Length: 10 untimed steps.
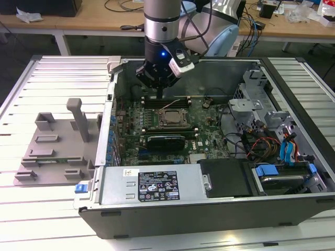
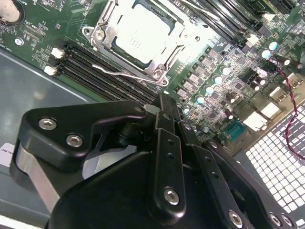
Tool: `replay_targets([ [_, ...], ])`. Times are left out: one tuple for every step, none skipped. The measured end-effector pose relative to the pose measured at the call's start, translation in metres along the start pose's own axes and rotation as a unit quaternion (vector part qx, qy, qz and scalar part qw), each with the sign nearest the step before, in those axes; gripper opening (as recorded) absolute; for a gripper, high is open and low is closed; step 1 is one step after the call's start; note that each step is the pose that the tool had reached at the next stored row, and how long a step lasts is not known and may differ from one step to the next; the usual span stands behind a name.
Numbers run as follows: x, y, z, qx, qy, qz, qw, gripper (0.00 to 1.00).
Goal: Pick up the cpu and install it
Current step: 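Install the first cpu locking lever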
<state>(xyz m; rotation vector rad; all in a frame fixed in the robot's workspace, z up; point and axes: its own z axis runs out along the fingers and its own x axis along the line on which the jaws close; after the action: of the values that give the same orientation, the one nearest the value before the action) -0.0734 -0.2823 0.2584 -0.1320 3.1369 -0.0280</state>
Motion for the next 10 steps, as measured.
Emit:
replay_targets([
  [-0.0001,0.0000,0.0000,0.0000,0.0000,0.000,1.0000,0.11],
  [-0.0001,0.0000,0.0001,0.0000,0.0000,0.000,1.0000,0.11],
  [-0.0001,0.0001,0.0006,-0.0001,0.0000,0.000,1.0000,0.11],
  [-0.0001,0.0000,0.0009,0.0000,0.0000,0.000,1.0000,0.11],
  [-0.0001,0.0000,0.0011,0.0000,0.0000,0.000,1.0000,0.11],
  [-0.0001,0.0000,0.0014,0.0000,0.0000,0.000,1.0000,0.11],
  [-0.0001,0.0001,0.0019,-0.0001,-0.0001,0.000,1.0000,0.11],
  [-0.0001,0.0000,0.0022,0.0000,0.0000,0.000,1.0000,0.11],
  [-0.0001,0.0001,0.0027,-0.0001,0.0000,0.000,1.0000,0.11],
  [-0.0001,0.0001,0.0033,0.0000,0.0000,0.000,1.0000,0.11],
])
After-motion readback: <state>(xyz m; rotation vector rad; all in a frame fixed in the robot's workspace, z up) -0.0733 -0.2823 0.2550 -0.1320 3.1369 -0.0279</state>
